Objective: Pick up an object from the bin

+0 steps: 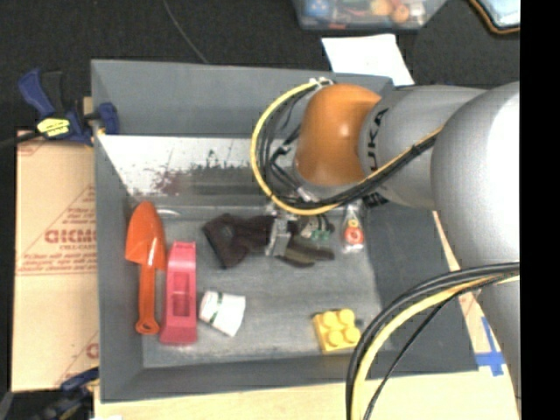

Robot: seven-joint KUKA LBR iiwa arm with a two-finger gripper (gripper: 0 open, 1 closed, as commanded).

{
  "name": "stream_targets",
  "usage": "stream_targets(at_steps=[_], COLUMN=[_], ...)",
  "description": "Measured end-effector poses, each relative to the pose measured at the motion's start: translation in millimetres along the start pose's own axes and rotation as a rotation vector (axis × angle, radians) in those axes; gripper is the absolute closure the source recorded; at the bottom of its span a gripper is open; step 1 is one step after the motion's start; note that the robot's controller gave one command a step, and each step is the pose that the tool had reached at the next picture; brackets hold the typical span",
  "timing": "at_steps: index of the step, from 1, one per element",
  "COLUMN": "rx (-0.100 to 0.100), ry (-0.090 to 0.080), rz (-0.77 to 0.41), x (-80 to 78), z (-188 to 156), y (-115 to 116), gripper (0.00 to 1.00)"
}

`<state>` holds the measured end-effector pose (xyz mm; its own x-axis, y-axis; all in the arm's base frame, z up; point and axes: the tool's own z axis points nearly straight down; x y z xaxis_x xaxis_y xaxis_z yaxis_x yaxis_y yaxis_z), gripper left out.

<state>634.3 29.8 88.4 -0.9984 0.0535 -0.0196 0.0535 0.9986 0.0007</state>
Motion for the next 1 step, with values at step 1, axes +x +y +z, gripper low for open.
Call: stream_targets(at_steps=[1], rx=[0.0], ry=[0.003], rz=[0.001], x=[0.1], z=[-35.7], y=[-0.5], gripper=[1.0])
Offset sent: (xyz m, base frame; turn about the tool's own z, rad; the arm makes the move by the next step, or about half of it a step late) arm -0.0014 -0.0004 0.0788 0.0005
